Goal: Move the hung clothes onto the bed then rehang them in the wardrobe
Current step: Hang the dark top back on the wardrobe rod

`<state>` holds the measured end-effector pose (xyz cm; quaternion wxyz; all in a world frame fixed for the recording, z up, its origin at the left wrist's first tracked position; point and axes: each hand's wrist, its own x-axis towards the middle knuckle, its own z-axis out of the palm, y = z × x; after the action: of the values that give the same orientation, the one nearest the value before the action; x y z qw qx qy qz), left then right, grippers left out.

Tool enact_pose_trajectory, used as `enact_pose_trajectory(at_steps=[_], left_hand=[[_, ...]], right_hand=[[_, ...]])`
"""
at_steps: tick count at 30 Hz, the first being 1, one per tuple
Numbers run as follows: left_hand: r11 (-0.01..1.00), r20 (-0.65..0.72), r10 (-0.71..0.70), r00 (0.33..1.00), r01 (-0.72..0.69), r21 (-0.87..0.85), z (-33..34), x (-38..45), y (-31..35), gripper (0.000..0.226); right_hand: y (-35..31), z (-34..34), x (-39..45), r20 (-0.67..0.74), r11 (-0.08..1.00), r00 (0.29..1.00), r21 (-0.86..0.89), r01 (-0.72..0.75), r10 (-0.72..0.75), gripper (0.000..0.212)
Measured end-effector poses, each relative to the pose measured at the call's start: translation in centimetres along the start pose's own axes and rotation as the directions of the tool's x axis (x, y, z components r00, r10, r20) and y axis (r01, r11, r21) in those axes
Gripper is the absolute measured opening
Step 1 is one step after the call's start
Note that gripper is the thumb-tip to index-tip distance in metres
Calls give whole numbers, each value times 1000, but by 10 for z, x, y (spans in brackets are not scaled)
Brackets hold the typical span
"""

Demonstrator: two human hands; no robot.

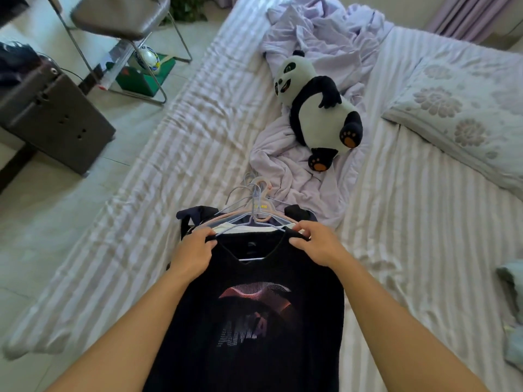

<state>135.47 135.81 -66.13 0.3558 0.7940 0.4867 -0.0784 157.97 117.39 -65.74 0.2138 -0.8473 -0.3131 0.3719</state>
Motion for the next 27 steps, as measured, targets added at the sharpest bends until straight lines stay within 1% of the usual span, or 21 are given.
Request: enact_pose_trajectory(at_steps=[3,5,9,13,19,22,27], left_hand=[[999,-27,37,999,-38,-10,-25,-29,6,24],[997,-54,76,996,-78,-28,-43,-52,10,22],[988,-111,122,986,-131,-85,-78,-103,18,15],[970,-181,115,977,-150,-189,-107,-165,20,16],[941,-291,105,951,-190,-280,-122,-250,12,11],[928,-327,93,940,-201,-313,-126,-284,9,14],[902,-390,112,914,-258,-346,-140,-332,6,19]], right_hand=[[-17,-6,-33,-6,998,998,-3,63,-63,25],[-30,-7,-57,-54,993,992,-11,115,-115,17],[-53,-12,-105,-179,979,969,82,187,-171,6],[-77,-25,-158,-233,952,941,124,278,-245,6],[-96,-30,-221,-204,938,925,66,341,-322,7],[-103,-28,-249,-223,931,912,46,361,-343,7],[-119,-31,-303,-255,924,899,47,380,-356,6]])
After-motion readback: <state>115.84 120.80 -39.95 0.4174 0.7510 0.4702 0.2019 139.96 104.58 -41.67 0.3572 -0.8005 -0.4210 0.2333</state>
